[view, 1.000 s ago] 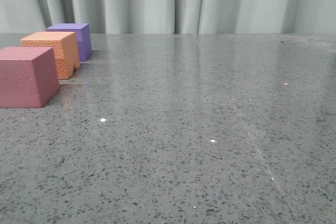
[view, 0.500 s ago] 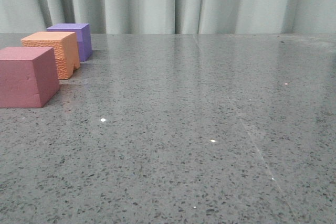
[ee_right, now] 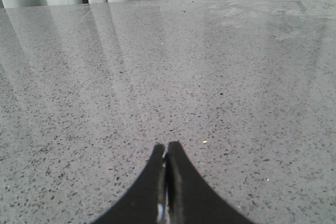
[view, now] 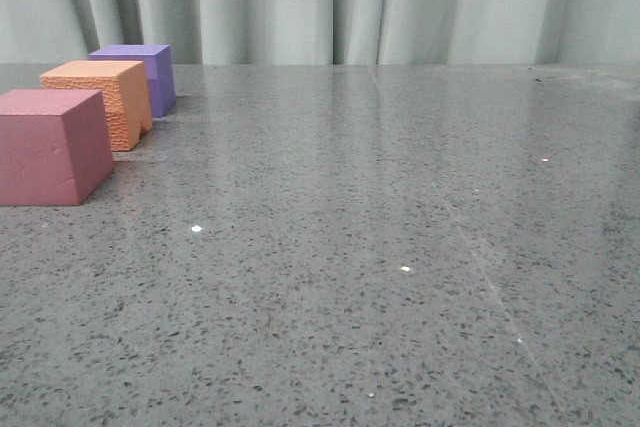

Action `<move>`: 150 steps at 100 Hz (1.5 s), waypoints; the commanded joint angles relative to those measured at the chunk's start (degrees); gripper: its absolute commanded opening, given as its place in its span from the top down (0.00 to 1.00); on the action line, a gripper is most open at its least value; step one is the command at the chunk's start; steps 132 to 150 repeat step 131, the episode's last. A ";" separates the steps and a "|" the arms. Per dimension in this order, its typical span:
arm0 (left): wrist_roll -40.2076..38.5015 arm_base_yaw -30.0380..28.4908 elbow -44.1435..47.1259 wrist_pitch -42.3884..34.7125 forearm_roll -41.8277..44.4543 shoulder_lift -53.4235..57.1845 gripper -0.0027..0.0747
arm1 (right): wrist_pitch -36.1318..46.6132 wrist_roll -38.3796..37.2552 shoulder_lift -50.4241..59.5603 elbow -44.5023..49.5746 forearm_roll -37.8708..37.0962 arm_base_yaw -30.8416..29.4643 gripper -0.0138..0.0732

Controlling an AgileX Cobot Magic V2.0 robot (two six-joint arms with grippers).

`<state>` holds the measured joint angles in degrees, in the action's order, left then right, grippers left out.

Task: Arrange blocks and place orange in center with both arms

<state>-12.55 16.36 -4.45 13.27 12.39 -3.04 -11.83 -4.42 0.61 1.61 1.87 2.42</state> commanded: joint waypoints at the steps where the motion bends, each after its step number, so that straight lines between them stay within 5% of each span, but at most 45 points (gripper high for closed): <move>1: 5.02 -3.57 0.77 -10.59 -6.18 -0.86 0.99 | 4.96 0.12 1.40 -0.83 -0.48 -0.21 0.92; 45: 5.15 -13.46 7.23 -14.55 -7.11 5.22 0.99 | 4.96 0.12 1.40 -0.83 -0.48 -0.21 0.92; 150: 5.15 -13.56 7.23 -14.02 -7.11 5.22 0.99 | 4.96 0.12 1.40 -0.83 -0.48 -0.21 0.92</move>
